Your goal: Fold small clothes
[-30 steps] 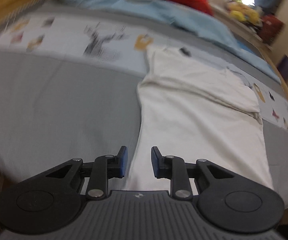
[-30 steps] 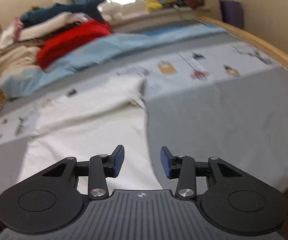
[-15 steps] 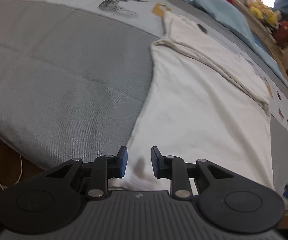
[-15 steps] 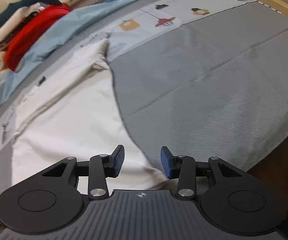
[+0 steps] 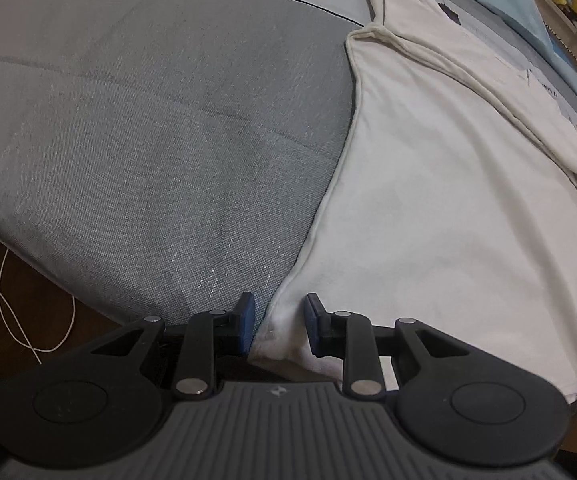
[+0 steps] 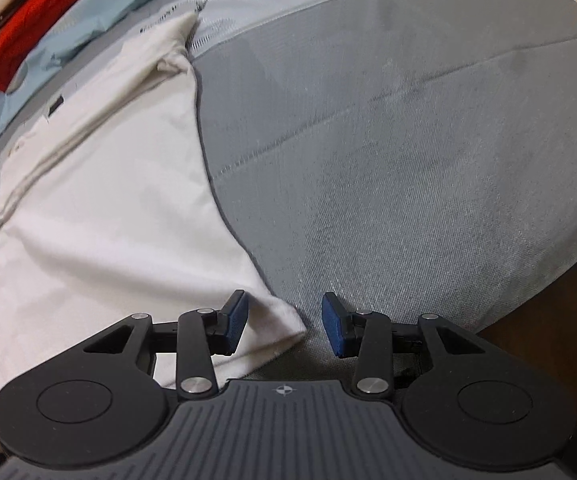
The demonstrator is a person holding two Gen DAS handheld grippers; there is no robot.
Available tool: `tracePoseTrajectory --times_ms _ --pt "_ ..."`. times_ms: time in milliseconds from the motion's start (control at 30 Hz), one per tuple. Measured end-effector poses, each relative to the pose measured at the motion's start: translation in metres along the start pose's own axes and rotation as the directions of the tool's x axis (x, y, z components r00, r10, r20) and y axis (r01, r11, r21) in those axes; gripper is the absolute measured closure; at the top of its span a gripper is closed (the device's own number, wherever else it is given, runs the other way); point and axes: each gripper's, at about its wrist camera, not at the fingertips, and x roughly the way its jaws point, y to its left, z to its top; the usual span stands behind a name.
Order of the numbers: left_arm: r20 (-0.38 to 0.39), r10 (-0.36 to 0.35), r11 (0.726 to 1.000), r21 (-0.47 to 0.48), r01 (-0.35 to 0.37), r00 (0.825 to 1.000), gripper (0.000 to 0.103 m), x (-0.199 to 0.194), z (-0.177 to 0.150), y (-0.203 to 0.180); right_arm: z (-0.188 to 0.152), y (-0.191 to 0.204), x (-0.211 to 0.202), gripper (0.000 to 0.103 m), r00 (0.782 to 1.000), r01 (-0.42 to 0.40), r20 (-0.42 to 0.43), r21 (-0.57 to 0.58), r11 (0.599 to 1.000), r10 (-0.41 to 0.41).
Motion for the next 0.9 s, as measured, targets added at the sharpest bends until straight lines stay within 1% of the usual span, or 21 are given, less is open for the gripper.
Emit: tracePoseTrajectory --times_ms 133,200,267,333,400,433,567,633,767,800,900 --pt "0.007 0.019 0.999 0.03 -0.019 1.0 0.073 0.002 -0.001 -0.006 -0.002 0.008 0.001 0.06 1.0 0.009 0.012 -0.033 0.999 -0.008" --pt "0.01 0.02 0.999 0.031 -0.02 1.0 0.073 0.002 -0.001 -0.006 -0.003 0.011 0.001 0.061 1.0 0.003 0.011 -0.053 0.999 -0.002" --pt "0.011 0.022 0.999 0.032 -0.022 1.0 0.073 0.003 -0.001 -0.007 -0.003 0.013 0.002 0.067 1.0 -0.006 0.009 -0.075 0.997 0.006" --pt "0.015 0.026 0.999 0.039 -0.027 1.0 0.073 0.003 -0.002 -0.01 -0.003 0.016 0.003 0.082 1.0 -0.008 0.006 -0.099 0.995 0.008" --pt "0.017 0.026 0.998 0.052 -0.027 1.0 0.074 0.001 -0.004 -0.012 -0.004 0.017 0.002 0.091 1.0 -0.016 0.004 -0.117 0.993 0.016" --pt "0.019 0.027 0.998 0.058 -0.028 0.999 0.075 0.001 -0.005 -0.013 -0.004 0.018 0.001 0.093 1.0 -0.017 0.009 -0.125 0.992 0.018" --pt "0.026 0.03 0.996 0.077 -0.032 0.999 0.076 0.001 -0.007 -0.015 -0.004 0.019 -0.006 0.095 0.998 -0.037 0.04 -0.127 0.991 0.042" --pt "0.028 0.029 0.996 0.083 -0.032 0.999 0.079 0.0 -0.009 -0.015 -0.004 0.018 -0.007 0.095 0.998 -0.04 0.047 -0.125 0.991 0.046" --pt "0.025 0.022 0.996 0.08 -0.024 0.999 0.079 -0.002 -0.009 -0.014 -0.006 0.019 -0.005 0.095 0.999 -0.029 0.029 -0.134 0.991 0.033" --pt "0.024 0.022 0.997 0.08 -0.024 0.999 0.079 -0.002 -0.01 -0.014 -0.007 0.019 -0.003 0.092 0.999 -0.026 0.02 -0.135 0.99 0.029" --pt "0.023 0.025 0.996 0.085 -0.027 0.999 0.079 -0.002 -0.01 -0.014 -0.009 0.021 0.002 0.091 1.0 -0.005 -0.002 -0.146 0.989 0.004"
